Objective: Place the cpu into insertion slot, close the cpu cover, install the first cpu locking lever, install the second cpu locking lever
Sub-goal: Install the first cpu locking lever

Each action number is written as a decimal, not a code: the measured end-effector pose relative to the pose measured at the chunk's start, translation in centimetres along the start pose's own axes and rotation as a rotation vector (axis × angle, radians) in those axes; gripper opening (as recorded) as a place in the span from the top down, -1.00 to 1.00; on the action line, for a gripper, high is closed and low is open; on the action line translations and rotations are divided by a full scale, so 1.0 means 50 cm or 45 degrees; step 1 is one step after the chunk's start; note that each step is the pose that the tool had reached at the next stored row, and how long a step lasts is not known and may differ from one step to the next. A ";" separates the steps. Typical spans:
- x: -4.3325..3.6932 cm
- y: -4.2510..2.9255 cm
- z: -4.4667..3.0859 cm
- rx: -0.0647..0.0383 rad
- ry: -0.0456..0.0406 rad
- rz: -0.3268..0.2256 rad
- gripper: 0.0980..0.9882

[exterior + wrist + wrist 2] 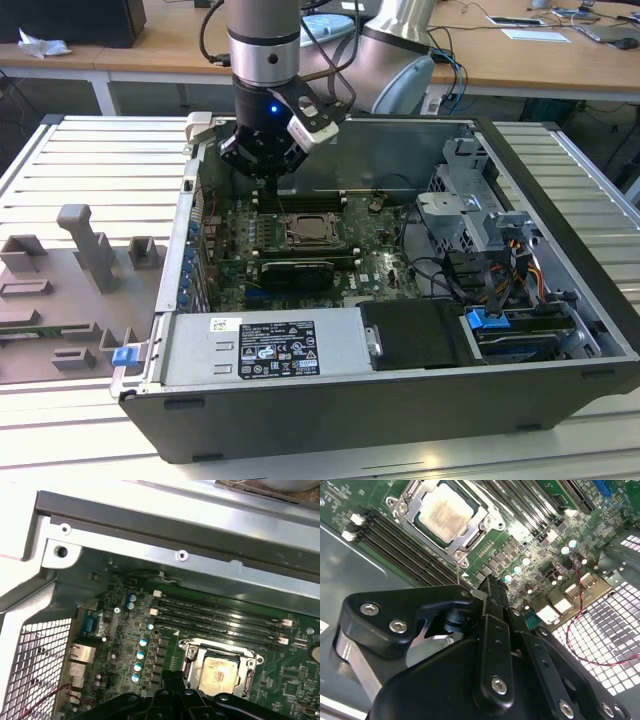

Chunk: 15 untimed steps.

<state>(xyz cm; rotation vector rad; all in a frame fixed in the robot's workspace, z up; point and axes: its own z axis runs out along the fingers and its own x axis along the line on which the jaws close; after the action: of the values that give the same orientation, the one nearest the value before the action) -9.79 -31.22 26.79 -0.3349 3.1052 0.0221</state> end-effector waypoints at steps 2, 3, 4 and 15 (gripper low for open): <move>0.000 0.002 0.004 -0.002 0.000 0.001 0.98; 0.001 0.006 0.005 -0.003 -0.001 0.004 0.98; 0.001 0.008 0.006 -0.004 -0.001 0.005 0.98; -0.010 0.020 0.009 -0.003 -0.002 0.069 0.98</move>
<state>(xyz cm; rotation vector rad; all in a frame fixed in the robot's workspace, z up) -9.49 -30.15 26.34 -0.2500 3.1124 0.0264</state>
